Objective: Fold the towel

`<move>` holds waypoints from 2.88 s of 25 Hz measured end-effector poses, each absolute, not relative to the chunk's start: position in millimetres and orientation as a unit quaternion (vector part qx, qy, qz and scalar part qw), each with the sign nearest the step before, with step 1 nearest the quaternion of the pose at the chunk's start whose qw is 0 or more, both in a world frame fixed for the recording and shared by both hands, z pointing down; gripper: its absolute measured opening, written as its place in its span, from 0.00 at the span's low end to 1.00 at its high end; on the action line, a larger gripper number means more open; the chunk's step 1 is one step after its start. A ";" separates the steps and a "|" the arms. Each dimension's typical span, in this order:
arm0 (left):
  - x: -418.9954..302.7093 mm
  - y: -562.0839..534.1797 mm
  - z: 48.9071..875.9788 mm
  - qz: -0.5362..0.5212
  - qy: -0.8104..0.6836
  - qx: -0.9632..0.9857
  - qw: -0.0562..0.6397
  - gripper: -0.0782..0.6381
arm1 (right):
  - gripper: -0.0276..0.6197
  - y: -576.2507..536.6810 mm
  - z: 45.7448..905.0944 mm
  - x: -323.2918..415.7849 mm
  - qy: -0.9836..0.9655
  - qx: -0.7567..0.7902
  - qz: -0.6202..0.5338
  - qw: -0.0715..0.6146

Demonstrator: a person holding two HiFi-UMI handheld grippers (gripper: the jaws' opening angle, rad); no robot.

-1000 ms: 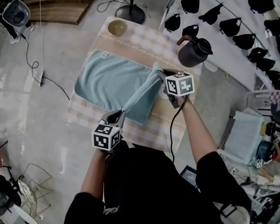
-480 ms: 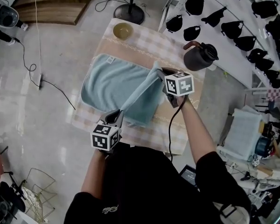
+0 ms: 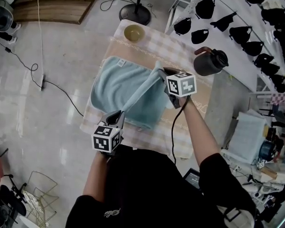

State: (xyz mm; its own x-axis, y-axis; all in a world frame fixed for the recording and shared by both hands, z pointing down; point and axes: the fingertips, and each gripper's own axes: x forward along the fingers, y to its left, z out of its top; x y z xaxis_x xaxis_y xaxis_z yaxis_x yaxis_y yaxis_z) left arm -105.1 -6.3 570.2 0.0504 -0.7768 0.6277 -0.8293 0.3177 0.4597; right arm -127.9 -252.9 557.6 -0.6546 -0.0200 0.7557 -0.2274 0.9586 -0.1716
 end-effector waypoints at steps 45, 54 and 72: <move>-261.7 97.9 649.4 -0.015 -0.750 0.433 0.500 0.37 | 0.36 -142.3 644.6 -343.3 -0.873 -0.087 0.099 0.470; -236.9 86.6 625.1 -0.009 -0.752 0.450 0.481 0.41 | 0.39 -179.9 625.2 -294.3 -0.888 -0.064 0.096 0.446; -55.7 -0.2 611.8 0.020 -0.695 0.531 0.484 0.41 | 0.39 -259.2 627.2 -125.7 -0.892 -0.035 0.089 0.442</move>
State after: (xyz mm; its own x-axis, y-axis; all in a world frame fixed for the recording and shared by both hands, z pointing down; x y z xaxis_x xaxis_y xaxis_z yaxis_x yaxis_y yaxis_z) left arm -55.7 -0.2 611.8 0.0322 -0.7191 0.6942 -0.7575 0.4356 0.4863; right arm -125.7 -259.2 627.2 -0.6063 0.1407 0.7827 -0.0165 0.9818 -0.1893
